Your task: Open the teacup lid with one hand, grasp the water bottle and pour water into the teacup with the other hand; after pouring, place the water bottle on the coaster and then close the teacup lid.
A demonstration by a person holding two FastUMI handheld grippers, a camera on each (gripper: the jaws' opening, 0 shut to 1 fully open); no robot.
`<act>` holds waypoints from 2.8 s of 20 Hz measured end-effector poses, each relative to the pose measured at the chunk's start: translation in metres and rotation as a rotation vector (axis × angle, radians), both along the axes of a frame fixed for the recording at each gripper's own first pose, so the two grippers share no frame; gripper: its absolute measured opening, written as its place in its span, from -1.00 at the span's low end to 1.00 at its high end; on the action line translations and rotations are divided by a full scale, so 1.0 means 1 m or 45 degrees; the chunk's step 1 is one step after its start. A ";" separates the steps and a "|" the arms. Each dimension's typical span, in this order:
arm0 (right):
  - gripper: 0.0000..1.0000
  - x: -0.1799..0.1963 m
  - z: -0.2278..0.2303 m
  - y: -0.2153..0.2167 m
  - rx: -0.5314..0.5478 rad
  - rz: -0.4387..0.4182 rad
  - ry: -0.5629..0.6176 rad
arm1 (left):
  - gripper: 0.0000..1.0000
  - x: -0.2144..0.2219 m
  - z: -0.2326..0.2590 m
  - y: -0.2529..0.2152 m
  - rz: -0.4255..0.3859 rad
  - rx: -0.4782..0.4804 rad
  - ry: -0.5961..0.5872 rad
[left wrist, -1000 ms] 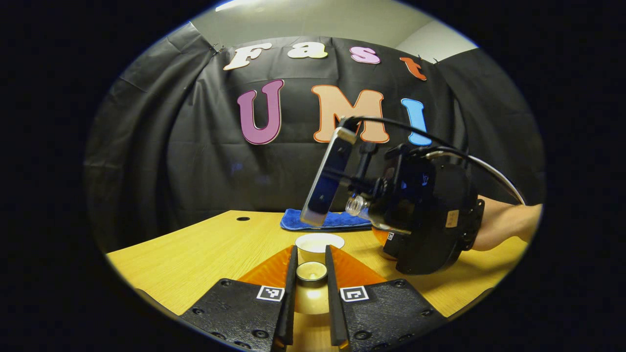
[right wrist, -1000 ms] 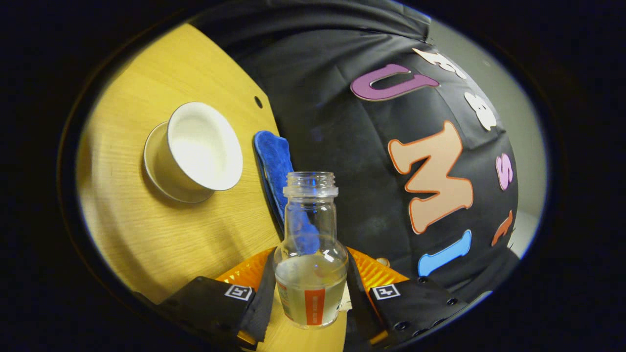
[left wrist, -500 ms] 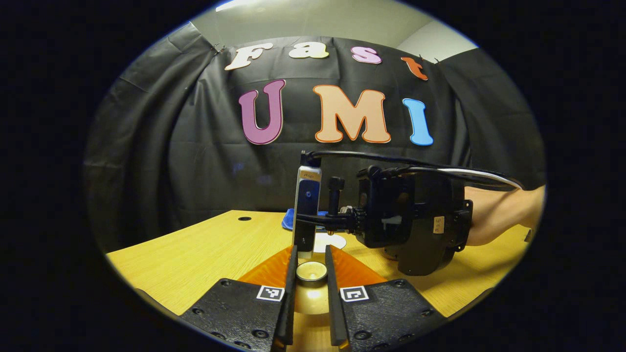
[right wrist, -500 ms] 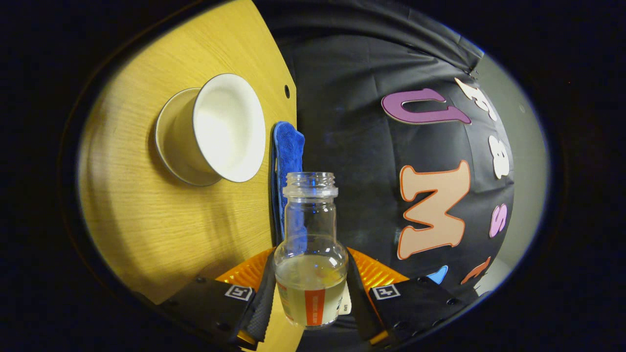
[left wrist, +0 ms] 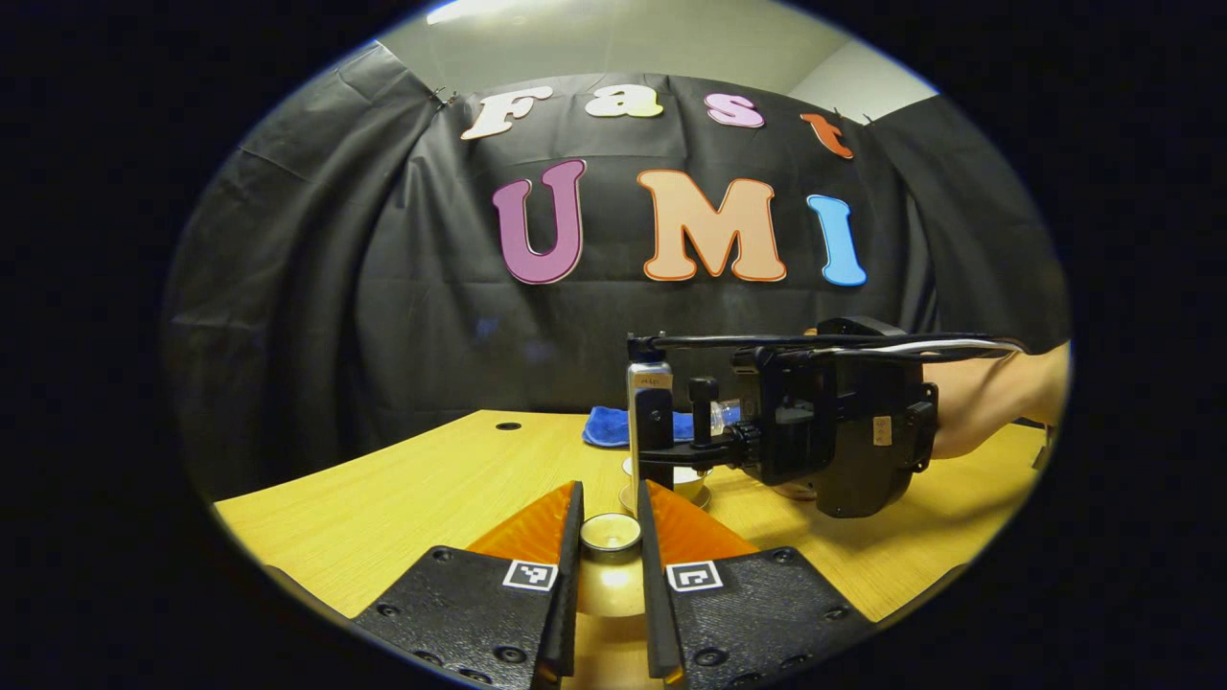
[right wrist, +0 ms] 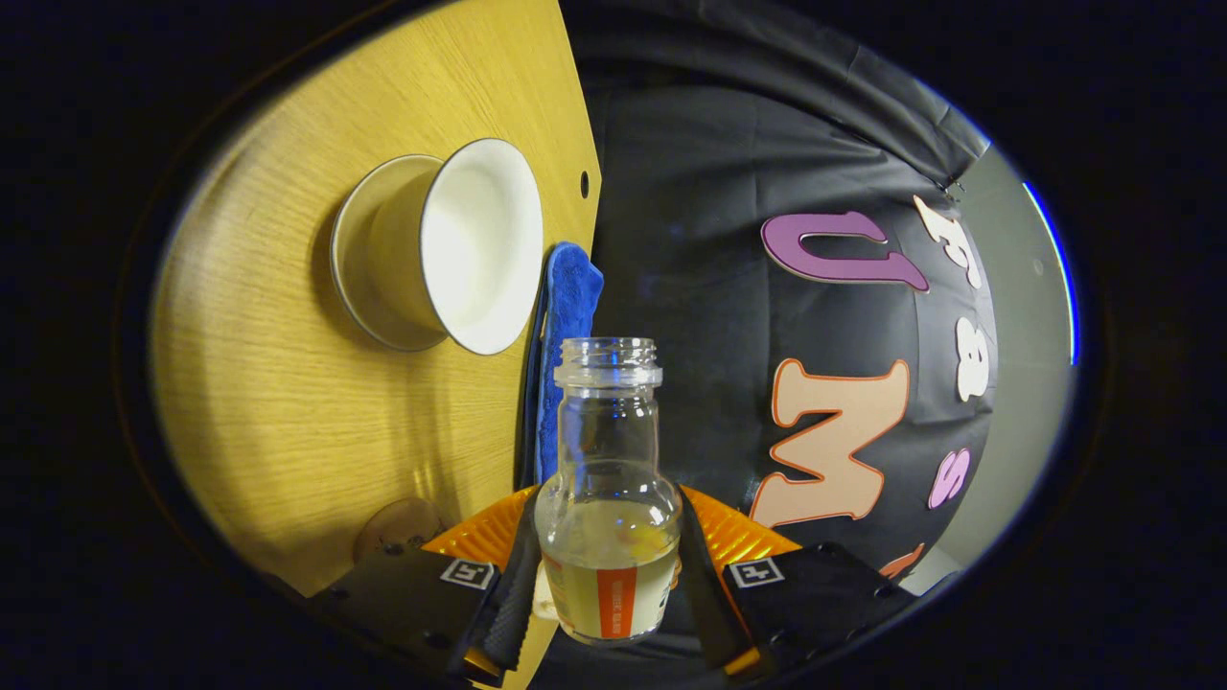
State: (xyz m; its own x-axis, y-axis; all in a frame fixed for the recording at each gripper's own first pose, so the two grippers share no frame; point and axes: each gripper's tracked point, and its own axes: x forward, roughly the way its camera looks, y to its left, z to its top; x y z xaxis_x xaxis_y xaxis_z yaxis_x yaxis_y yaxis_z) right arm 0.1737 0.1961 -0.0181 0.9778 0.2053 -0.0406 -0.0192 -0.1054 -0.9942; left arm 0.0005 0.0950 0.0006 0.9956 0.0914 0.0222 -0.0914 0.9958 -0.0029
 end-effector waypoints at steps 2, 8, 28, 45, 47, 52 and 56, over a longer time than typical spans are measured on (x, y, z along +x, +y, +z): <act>0.47 -0.003 0.002 0.004 -0.030 0.019 -0.010 | -0.46 -0.005 -0.001 0.003 0.007 0.000 0.001; 0.43 -0.009 0.005 0.012 -0.099 0.065 -0.033 | -0.46 -0.017 -0.001 0.014 0.030 0.000 0.001; 0.43 -0.014 0.016 0.023 -0.399 0.207 -0.158 | -0.46 -0.018 -0.002 0.017 0.041 -0.005 0.005; 0.46 -0.013 0.018 0.027 -0.472 0.250 -0.171 | -0.46 -0.018 -0.002 0.018 0.042 -0.005 0.007; 0.46 -0.013 0.018 0.028 -0.478 0.254 -0.172 | -0.46 -0.019 -0.002 0.018 0.042 -0.005 0.006; 0.44 -0.016 0.013 0.029 -0.478 0.256 -0.156 | -0.46 -0.018 -0.002 0.018 0.042 -0.005 0.006; 0.46 -0.016 0.009 0.027 -0.420 0.254 -0.126 | -0.47 -0.018 -0.002 0.018 0.043 -0.004 0.006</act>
State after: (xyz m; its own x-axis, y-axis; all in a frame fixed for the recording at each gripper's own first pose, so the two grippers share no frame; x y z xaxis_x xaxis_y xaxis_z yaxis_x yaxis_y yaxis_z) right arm 0.1577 0.2236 -0.0089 0.9226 0.3832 -0.0437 0.1281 -0.4114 -0.9024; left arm -0.0179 0.1128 -0.0013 0.9920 0.1248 0.0168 -0.1247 0.9922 -0.0058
